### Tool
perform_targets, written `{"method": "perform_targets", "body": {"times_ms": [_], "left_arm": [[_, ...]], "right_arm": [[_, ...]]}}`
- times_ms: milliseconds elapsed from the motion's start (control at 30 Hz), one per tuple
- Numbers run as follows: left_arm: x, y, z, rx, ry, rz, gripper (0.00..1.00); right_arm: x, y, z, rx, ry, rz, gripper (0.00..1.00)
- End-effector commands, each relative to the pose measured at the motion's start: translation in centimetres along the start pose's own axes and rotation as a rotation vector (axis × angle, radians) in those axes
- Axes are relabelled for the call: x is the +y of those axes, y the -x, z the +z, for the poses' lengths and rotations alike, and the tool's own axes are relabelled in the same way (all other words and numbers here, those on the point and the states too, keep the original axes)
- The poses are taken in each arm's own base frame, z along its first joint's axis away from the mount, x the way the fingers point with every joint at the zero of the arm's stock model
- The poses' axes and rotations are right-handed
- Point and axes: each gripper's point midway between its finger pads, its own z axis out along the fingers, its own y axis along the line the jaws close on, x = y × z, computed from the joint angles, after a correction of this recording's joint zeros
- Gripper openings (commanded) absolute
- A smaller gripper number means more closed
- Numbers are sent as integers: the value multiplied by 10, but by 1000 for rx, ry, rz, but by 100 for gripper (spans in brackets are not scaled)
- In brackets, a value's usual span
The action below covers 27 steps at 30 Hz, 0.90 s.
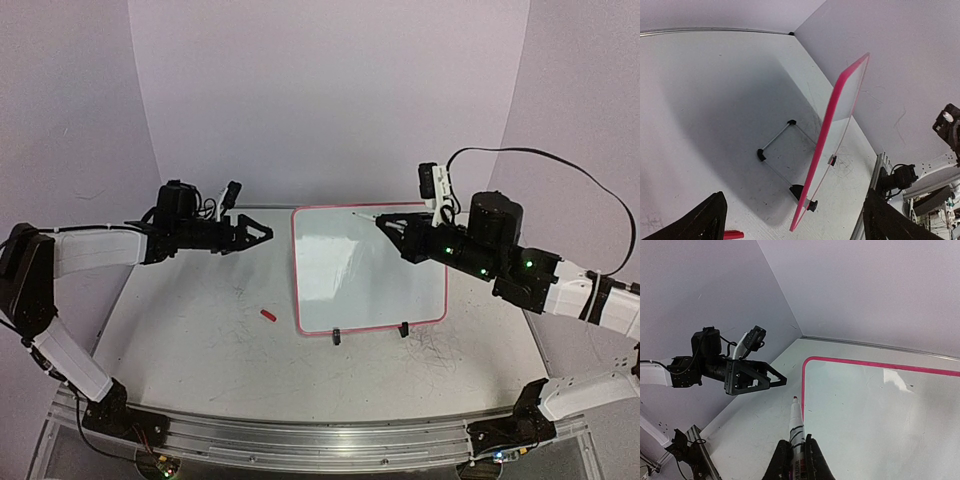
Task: Write a sentence on the whiteboard
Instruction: Hold the whiteboard at the center of the board.
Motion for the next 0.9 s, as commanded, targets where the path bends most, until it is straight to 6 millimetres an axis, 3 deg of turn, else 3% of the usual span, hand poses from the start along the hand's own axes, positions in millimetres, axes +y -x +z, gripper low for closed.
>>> {"method": "perform_targets", "body": {"times_ms": [0, 133, 233, 600, 867], "left_arm": [[-48, 16, 11, -25, -229, 121, 92], [-61, 15, 18, -22, -292, 157, 81], [-52, 26, 25, -54, -247, 142, 74], [-39, 43, 61, -29, -303, 86, 71], [-41, 38, 63, -9, -344, 110, 46]], "right_arm": [[6, 22, 0, -54, -2, 15, 0], [9, 26, 4, -55, 7, 14, 0], [11, 27, 6, -59, 15, 13, 0], [19, 29, 9, -69, 34, 17, 0], [18, 29, 9, -70, 29, 18, 0]]}}
